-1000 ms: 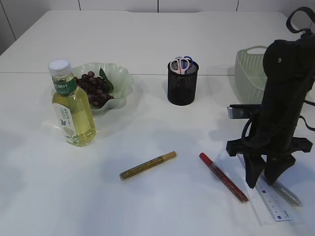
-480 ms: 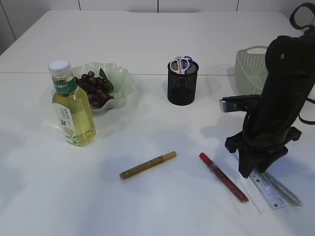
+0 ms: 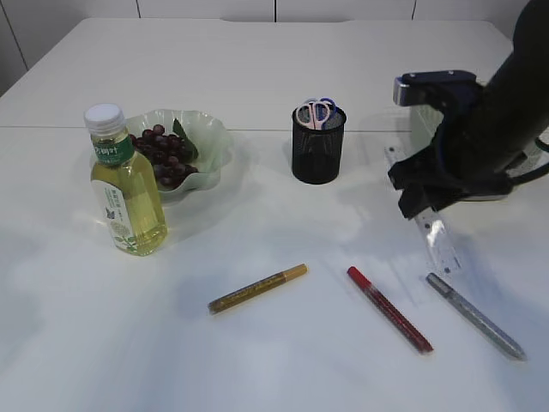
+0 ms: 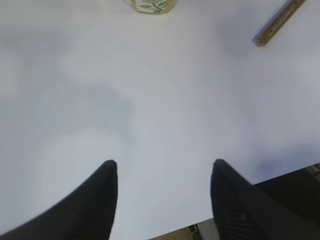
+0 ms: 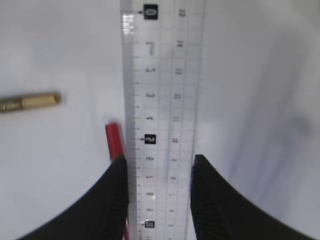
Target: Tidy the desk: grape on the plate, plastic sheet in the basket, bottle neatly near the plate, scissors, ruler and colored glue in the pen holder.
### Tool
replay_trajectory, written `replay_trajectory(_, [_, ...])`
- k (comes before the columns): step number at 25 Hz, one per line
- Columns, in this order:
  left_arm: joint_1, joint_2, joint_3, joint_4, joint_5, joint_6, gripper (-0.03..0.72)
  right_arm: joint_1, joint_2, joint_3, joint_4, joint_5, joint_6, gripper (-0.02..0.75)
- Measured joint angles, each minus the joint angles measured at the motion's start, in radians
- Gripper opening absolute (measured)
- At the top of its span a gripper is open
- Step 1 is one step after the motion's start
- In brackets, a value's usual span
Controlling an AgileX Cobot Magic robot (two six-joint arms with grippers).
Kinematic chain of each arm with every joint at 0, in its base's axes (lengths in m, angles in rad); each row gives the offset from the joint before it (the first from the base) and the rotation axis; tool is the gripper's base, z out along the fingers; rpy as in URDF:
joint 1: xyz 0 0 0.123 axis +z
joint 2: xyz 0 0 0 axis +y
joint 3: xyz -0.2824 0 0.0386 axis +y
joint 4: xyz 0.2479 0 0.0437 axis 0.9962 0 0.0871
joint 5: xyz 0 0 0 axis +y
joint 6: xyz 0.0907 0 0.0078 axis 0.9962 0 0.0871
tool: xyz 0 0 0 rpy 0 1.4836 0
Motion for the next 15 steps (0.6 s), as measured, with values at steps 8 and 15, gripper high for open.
replay_trajectory(8, [0.000,0.000,0.000,0.000,0.000,0.000,0.434,0.000,-0.006,0.000,0.011,-0.403,-0.081,0.299])
replay_trajectory(15, [0.000,0.000,0.000,0.000,-0.009,0.000,0.435,0.000,-0.006,0.000,0.014,-0.766,-0.108,0.299])
